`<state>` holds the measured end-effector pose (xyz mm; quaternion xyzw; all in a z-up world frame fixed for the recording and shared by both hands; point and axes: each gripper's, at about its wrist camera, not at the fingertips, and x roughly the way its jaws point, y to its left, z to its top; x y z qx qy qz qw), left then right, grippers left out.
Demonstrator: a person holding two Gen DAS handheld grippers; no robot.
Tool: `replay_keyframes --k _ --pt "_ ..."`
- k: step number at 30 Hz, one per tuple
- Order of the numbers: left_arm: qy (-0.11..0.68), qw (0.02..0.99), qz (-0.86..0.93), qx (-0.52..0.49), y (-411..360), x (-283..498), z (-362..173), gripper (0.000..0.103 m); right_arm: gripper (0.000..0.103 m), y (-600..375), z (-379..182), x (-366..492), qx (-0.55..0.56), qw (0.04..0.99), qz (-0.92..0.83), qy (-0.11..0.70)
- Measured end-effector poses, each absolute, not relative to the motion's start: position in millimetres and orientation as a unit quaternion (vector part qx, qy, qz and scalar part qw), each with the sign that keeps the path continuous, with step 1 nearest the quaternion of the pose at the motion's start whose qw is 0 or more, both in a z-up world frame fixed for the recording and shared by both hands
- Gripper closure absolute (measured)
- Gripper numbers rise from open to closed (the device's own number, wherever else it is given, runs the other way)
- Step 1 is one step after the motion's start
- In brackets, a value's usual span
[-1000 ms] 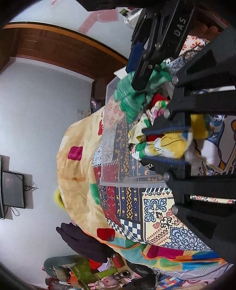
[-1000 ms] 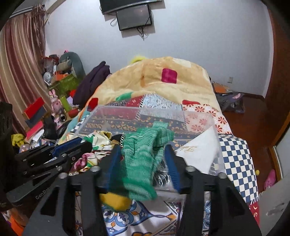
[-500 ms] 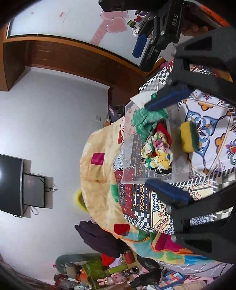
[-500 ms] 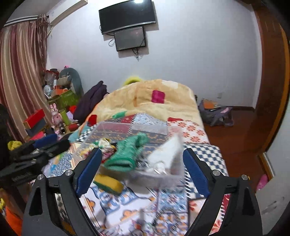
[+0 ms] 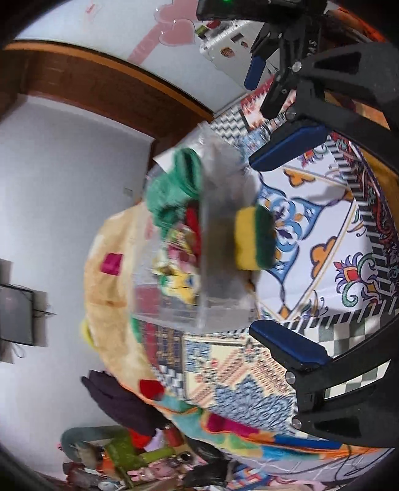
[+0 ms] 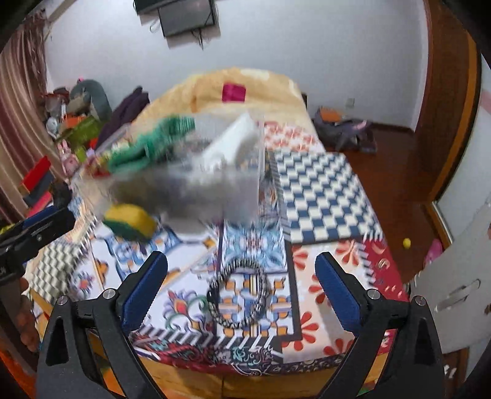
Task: Organize soft objects
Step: 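Grasp the yellow-green sponge with the left tool while the right tool grasps the beaded cord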
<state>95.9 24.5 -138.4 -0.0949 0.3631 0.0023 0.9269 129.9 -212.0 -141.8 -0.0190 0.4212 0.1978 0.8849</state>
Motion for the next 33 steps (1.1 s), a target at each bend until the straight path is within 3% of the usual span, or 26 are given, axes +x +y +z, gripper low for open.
replay_keyframes --k 4,9,13,18,21,33 --pt "0.385 0.919 0.012 -0.083 18.3 108.3 -158.2 0.004 0.009 -207.8 -163.1 132.1 -0.023 0.868 0.205 0.451" --pt "0.396 0.916 0.011 -0.061 6.2 126.3 -170.4 0.004 0.034 -199.5 -178.7 131.9 -0.034 0.85 0.219 0.478" --pt "0.405 0.912 0.012 -0.061 0.5 139.5 -177.8 0.006 0.048 -196.0 -178.8 128.5 -0.038 0.85 0.223 0.476" --pt "0.424 0.903 0.026 -0.07 2.0 152.3 -189.6 0.031 0.078 -194.0 -177.7 126.3 -0.042 0.854 0.225 0.468" --pt "0.42 0.904 0.024 -0.076 3.0 150.0 -190.7 0.04 0.09 -193.0 -176.3 124.9 -0.041 0.855 0.226 0.464" --pt "0.385 0.919 0.001 -0.086 10.7 115.3 -170.2 0.042 0.092 -193.6 -148.2 121.2 -0.026 0.87 0.247 0.425"
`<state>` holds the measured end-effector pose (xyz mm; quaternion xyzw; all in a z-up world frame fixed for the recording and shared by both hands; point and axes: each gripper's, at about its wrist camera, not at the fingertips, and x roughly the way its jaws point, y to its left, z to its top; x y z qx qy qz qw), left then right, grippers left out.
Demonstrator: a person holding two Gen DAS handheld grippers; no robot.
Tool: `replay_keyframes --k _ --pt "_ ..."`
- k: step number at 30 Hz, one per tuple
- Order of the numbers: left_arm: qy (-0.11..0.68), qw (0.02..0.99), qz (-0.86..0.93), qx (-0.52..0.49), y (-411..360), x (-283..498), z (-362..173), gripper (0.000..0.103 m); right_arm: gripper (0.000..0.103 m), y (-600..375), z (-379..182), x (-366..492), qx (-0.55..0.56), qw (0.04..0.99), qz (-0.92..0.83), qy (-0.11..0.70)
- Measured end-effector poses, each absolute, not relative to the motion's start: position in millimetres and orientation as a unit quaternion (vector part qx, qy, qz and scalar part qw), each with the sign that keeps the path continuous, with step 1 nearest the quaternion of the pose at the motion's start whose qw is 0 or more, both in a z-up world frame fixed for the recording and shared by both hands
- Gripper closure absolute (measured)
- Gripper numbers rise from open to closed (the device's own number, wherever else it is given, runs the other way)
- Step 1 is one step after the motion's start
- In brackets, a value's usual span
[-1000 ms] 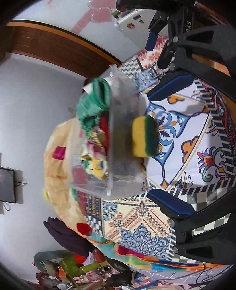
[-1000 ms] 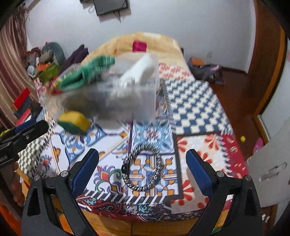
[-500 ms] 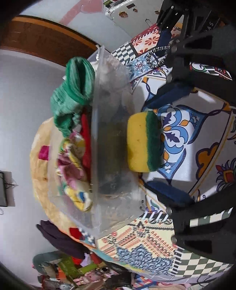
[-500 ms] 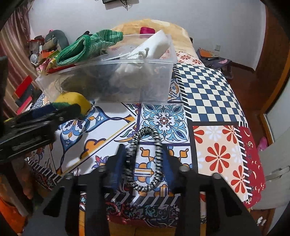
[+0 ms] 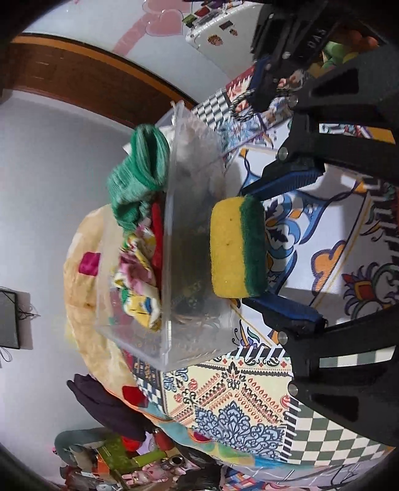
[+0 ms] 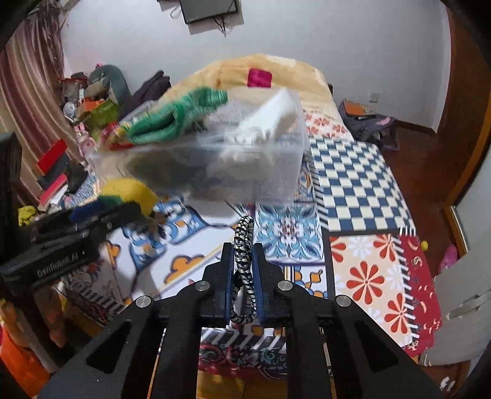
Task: Organize soft objects
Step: 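Grasp the yellow-green sponge with the left tool while the right tool grasps the beaded cord, then lower the sponge and beaded cord into the box and open both tools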
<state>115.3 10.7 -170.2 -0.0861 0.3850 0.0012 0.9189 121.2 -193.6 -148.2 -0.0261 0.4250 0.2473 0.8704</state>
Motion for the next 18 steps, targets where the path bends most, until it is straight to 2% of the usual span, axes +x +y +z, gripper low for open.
replay_keyframes --k 18 --pt "0.266 0.96 -0.014 -0.086 39.0 98.3 -77.3 0.042 0.092 -176.6 -63.7 145.1 0.004 0.914 0.276 0.298"
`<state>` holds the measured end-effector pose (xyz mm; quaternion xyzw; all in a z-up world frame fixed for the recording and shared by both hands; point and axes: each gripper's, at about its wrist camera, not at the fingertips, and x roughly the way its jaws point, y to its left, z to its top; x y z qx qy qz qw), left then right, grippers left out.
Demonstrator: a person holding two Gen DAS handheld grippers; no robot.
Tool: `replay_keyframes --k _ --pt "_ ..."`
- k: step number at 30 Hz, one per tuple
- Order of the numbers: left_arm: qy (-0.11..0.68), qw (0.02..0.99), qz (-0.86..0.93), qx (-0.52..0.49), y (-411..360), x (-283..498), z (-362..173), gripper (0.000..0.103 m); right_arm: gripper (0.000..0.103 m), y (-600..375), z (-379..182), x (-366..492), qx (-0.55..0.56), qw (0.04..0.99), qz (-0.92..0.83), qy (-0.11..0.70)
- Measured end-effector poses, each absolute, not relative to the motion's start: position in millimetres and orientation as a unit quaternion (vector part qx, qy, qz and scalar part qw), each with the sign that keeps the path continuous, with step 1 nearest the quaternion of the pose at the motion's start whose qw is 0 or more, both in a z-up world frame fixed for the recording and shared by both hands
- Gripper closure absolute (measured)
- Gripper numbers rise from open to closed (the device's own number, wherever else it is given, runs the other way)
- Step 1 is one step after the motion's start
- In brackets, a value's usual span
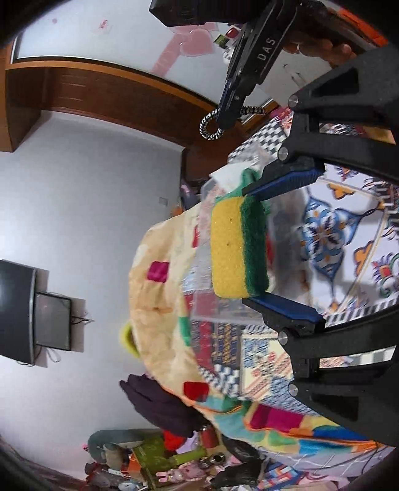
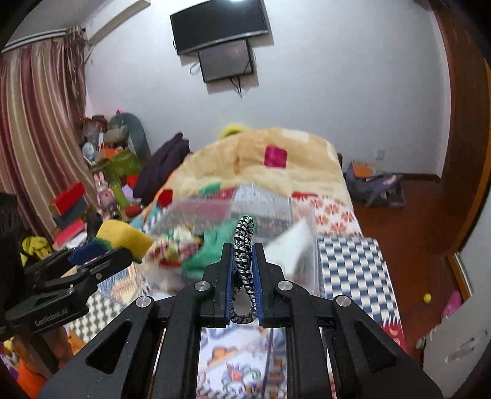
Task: Organize soft objects
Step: 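Lower the sponge and beaded cord into the box and open both tools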
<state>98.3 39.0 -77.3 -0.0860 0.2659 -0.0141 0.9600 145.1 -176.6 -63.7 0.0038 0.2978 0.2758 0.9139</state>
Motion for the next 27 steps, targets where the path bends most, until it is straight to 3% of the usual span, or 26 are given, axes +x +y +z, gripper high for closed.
replay_keyframes --k 8,27 --pt "0.264 0.961 -0.013 -0.081 45.7 130.6 -77.2 0.042 0.092 -148.0 -58.8 172.5 0.008 0.916 0.282 0.284" --pt "0.338 0.938 -0.028 -0.064 34.5 192.1 -129.7 0.038 0.086 -143.3 -112.4 208.8 -0.011 0.891 0.26 0.371"
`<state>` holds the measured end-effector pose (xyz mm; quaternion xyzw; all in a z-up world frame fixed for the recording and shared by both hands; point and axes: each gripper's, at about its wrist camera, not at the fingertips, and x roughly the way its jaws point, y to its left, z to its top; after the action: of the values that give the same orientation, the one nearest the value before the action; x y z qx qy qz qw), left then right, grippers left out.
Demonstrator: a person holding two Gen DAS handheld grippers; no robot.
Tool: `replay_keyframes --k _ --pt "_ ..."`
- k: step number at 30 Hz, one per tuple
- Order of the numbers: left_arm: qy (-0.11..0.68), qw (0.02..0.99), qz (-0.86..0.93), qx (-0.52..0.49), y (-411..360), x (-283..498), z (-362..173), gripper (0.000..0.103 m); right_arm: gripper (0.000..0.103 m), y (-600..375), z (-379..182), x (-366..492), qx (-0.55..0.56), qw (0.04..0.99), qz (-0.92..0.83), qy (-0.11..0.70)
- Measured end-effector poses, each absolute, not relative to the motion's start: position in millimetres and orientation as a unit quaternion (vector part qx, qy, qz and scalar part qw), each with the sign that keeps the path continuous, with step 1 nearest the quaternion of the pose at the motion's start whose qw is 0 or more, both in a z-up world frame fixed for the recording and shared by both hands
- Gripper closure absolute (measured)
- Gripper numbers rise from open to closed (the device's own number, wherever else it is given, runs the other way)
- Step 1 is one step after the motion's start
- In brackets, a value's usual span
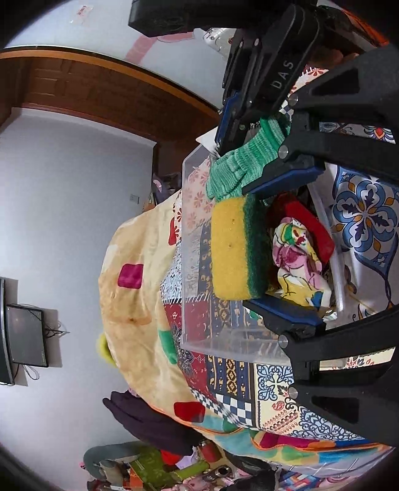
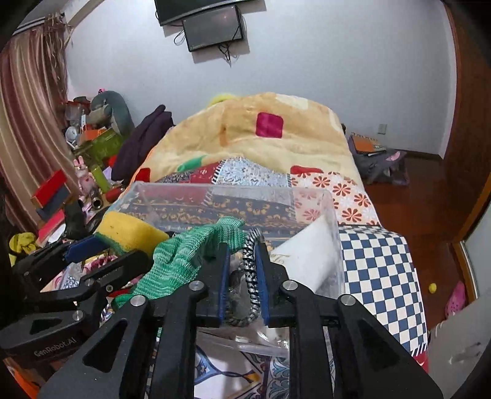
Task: Organize soft objects
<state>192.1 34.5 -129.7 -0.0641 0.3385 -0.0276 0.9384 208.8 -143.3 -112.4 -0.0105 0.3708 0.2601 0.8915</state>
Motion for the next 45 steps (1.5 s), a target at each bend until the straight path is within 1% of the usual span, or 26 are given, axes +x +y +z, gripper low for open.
replay_keyframes --k 1,2,3,4,5,6,9,14,20,22,23,27,28,30,33,34,38,39,45 --pt "0.341 0.937 -0.03 -0.068 35.4 192.1 -129.9 0.037 0.084 -143.3 -112.0 208.4 -0.012 0.89 0.261 0.373" --pt "0.343 0.936 -0.033 -0.072 36.1 191.8 -130.0 0.035 0.079 -142.9 -111.8 208.1 -0.014 0.89 0.262 0.374" --pt "0.344 0.935 -0.034 -0.075 37.0 191.2 -130.0 0.035 0.071 -143.0 -110.8 206.7 -0.016 0.89 0.261 0.373" --pt "0.344 0.935 -0.036 -0.077 37.6 190.5 -129.6 0.035 0.067 -143.7 -108.6 204.4 -0.018 0.892 0.26 0.37" --pt "0.343 0.935 -0.038 -0.078 38.5 188.4 -128.3 0.035 0.059 -144.9 -106.7 202.9 -0.019 0.894 0.26 0.364" --pt "0.34 0.936 -0.038 -0.079 39.1 186.3 -126.8 0.034 0.054 -145.7 -104.0 200.4 -0.02 0.897 0.259 0.358" --pt "0.328 0.941 -0.039 -0.081 40.6 176.6 -118.1 0.032 0.05 -148.7 -91.6 190.9 -0.023 0.904 0.262 0.337" --pt "0.291 0.953 -0.031 -0.079 43.3 151.0 -93.8 0.031 0.049 -158.0 -67.0 173.8 -0.017 0.914 0.271 0.302" --pt "0.231 0.97 -0.027 -0.074 40.4 109.2 -52.5 0.031 0.048 -170.1 -30.2 138.7 -0.008 0.927 0.285 0.244" --pt "0.212 0.975 -0.028 -0.066 36.9 93.9 -38.7 0.031 0.045 -175.0 -17.3 122.5 -0.005 0.931 0.289 0.222" --pt "0.201 0.977 -0.028 -0.062 34.4 85.5 -32.0 0.029 0.042 -176.4 -14.3 117.1 -0.003 0.933 0.29 0.215" --pt "0.162 0.985 -0.025 -0.046 24.3 54.9 -10.4 0.016 0.031 -188.0 0.9 91.0 0.006 0.938 0.294 0.182" --pt "0.154 0.987 -0.025 -0.042 21.9 48.5 -6.6 0.015 0.029 -190.5 3.9 85.9 0.008 0.94 0.294 0.176" --pt "0.139 0.989 -0.026 -0.032 16.3 32.9 1.7 0.011 0.02 -194.3 8.3 77.2 0.01 0.943 0.29 0.166" --pt "0.125 0.992 -0.025 -0.02 9.9 17.9 9.0 0.004 0.016 -197.3 12.2 67.8 0.006 0.947 0.283 0.153" --pt "0.122 0.992 -0.025 -0.019 8.7 14.2 10.2 0.003 0.015 -197.5 13.1 65.4 0.005 0.948 0.282 0.15" --pt "0.123 0.992 -0.03 -0.021 5.6 7.4 10.7 0.001 0.003 -198.3 13.6 58.1 0.005 0.95 0.28 0.139" --pt "0.124 0.992 -0.03 -0.021 5.0 6.7 10.5 0.001 0.002 -197.6 13.6 57.1 0.004 0.951 0.279 0.136" --pt "0.128 0.991 -0.028 -0.026 6.4 7.9 7.2 0.0 0.001 -195.9 10.7 56.6 0.001 0.95 0.284 0.131"
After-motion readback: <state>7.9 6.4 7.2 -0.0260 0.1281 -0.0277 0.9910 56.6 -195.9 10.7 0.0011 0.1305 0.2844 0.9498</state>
